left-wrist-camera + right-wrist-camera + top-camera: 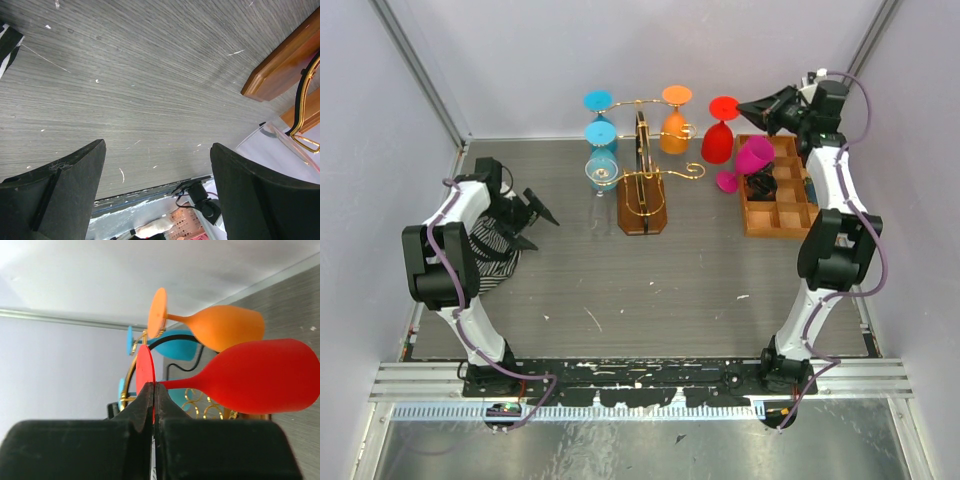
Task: Take the wine glass off the wine glass rack
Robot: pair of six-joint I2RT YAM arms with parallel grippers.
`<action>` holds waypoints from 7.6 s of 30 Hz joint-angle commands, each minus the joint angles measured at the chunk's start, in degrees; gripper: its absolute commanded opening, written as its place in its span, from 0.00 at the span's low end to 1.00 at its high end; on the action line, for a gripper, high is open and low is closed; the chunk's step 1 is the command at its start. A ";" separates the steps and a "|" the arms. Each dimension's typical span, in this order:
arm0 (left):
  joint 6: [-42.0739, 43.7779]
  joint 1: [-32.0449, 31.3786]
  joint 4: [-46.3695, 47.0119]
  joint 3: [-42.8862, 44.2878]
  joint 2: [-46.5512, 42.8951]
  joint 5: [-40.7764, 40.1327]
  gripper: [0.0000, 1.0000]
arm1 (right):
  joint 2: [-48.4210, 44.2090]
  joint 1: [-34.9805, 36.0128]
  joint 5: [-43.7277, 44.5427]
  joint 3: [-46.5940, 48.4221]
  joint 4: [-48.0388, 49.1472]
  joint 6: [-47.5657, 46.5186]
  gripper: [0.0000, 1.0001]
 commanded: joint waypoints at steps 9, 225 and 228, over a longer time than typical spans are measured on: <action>0.96 0.31 0.08 -1.16 -1.62 1.31 0.92 | -9.70 -2.00 -8.53 -0.47 13.15 7.99 0.01; 3.68 1.75 -1.74 -4.42 -4.18 0.04 0.92 | 17.92 16.71 59.02 24.35 -22.26 -57.02 0.18; 3.68 1.71 -1.70 -4.58 -4.18 0.08 0.92 | 17.96 16.75 59.09 23.57 -22.18 -56.98 0.27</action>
